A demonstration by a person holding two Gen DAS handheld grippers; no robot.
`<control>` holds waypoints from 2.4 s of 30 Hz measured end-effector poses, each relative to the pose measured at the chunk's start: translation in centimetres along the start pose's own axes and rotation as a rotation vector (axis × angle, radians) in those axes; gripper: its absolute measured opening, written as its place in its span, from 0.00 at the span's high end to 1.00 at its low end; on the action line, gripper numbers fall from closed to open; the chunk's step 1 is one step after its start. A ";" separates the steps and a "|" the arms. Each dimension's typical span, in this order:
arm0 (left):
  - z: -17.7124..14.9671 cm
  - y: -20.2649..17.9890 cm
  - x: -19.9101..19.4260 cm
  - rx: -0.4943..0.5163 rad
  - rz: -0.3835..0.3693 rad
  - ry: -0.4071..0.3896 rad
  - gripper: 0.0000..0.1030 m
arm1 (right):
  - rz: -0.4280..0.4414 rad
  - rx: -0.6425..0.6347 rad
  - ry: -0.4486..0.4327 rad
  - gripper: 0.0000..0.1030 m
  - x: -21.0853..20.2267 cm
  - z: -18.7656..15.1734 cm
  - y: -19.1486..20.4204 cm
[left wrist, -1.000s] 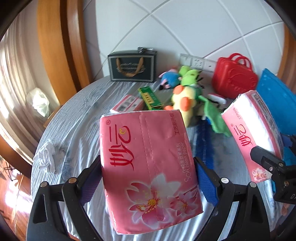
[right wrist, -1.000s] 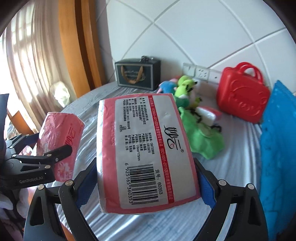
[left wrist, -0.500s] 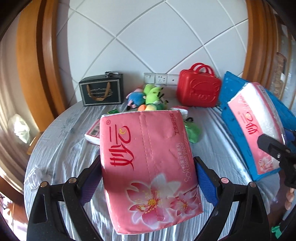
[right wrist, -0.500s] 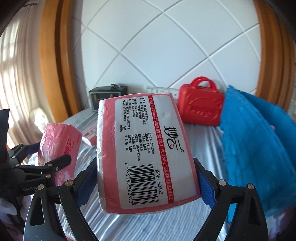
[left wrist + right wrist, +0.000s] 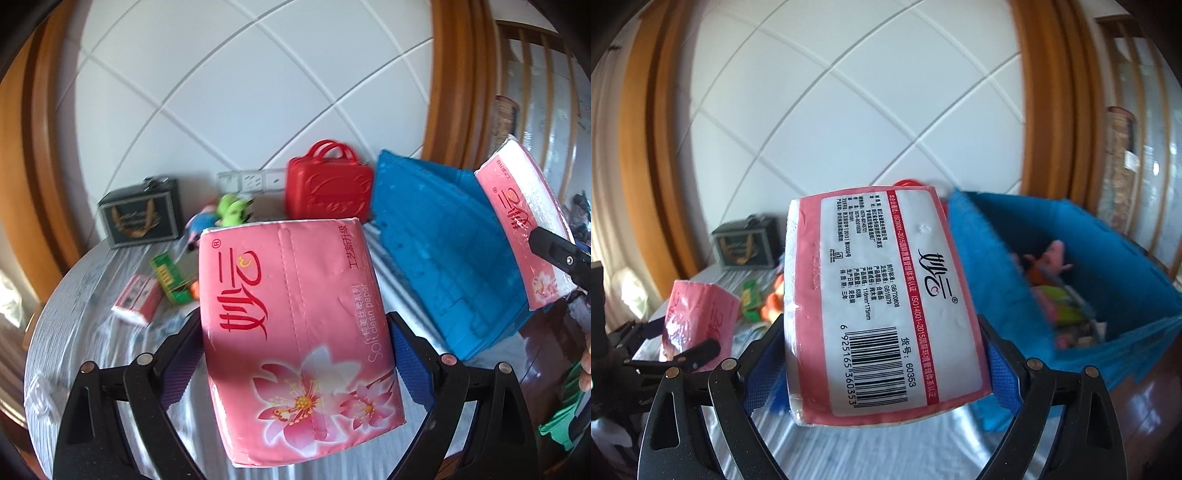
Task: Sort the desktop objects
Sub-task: 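Carry both tissue packs over the blue crate and open both grippers to drop them, then bring both grippers back from the crate to the table pile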
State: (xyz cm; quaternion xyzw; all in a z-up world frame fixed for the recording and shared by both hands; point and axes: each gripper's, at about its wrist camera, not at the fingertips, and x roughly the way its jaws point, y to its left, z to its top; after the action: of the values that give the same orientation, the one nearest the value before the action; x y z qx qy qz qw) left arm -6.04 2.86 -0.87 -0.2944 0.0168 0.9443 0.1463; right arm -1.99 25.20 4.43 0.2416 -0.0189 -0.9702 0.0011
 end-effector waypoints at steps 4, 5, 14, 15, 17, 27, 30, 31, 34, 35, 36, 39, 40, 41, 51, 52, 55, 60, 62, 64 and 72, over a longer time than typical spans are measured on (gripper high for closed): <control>1.9 -4.8 1.1 0.021 -0.026 -0.035 0.09 | -0.024 0.017 -0.028 0.09 -0.6 0.8 -5.2; 2.5 -5.9 1.3 0.024 -0.030 -0.043 0.09 | -0.027 0.018 -0.033 0.09 -0.6 0.9 -6.3; 8.3 -20.2 4.8 0.051 -0.064 -0.128 0.09 | -0.058 0.005 -0.088 0.09 0.1 3.4 -20.1; 9.1 -22.0 5.2 0.051 -0.067 -0.139 0.09 | -0.066 0.004 -0.089 0.09 0.2 3.5 -21.4; 10.7 -25.3 5.8 0.058 -0.080 -0.150 0.09 | -0.102 0.010 -0.087 0.09 0.8 4.2 -25.1; 12.8 -38.7 10.1 0.138 -0.155 -0.049 0.09 | -0.192 0.032 -0.005 0.09 3.8 3.5 -35.6; 12.2 -40.6 11.6 0.154 -0.153 0.004 0.09 | -0.201 0.043 0.027 0.09 4.0 2.3 -36.7; 12.0 -41.1 12.2 0.154 -0.147 0.022 0.09 | -0.200 0.045 0.037 0.09 4.2 2.1 -37.0; 11.5 -41.7 13.2 0.153 -0.120 0.061 0.09 | -0.189 0.044 0.058 0.09 5.2 1.8 -38.8; 11.4 -41.7 13.3 0.151 -0.115 0.068 0.09 | -0.186 0.041 0.062 0.09 5.3 1.6 -38.8; 11.3 -41.8 13.5 0.148 -0.109 0.076 0.09 | -0.183 0.040 0.065 0.08 5.4 1.5 -38.9; 10.9 -41.8 13.9 0.147 -0.087 0.096 0.08 | -0.176 0.041 0.068 0.08 5.5 1.1 -39.1; 10.7 -42.0 14.1 0.150 -0.079 0.101 0.08 | -0.172 0.043 0.066 0.08 5.4 1.1 -39.2; 10.6 -42.1 14.2 0.153 -0.073 0.105 0.08 | -0.166 0.047 0.060 0.08 5.3 1.1 -39.3; 9.7 -42.0 14.3 0.166 -0.036 0.136 0.08 | -0.133 0.065 0.040 0.00 4.5 0.4 -39.6; 9.7 -41.9 14.1 0.166 -0.039 0.132 0.08 | -0.134 0.067 0.040 0.00 4.4 0.3 -39.6; 10.0 -41.8 12.1 0.165 -0.047 0.034 0.07 | -0.137 0.066 0.039 0.00 4.1 0.3 -39.4; 10.3 -41.6 12.1 0.172 -0.043 0.030 0.02 | -0.136 0.071 0.040 0.00 3.8 0.1 -38.9; 10.2 -41.6 11.9 0.176 -0.047 0.029 0.02 | -0.135 0.064 0.040 0.00 3.7 0.1 -38.7; 10.1 -41.6 11.8 0.183 -0.053 0.028 0.02 | -0.141 0.059 0.041 0.00 3.7 0.1 -38.5; 9.5 -40.1 9.6 0.166 -0.072 -0.021 0.02 | -0.154 0.053 0.039 0.00 3.0 0.0 -37.7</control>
State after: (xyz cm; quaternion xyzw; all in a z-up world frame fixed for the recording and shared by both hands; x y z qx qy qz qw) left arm -7.37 44.92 3.79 -0.2719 0.0827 0.9367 0.2044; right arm -4.36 62.82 1.59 0.2610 -0.0261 -0.9617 -0.0798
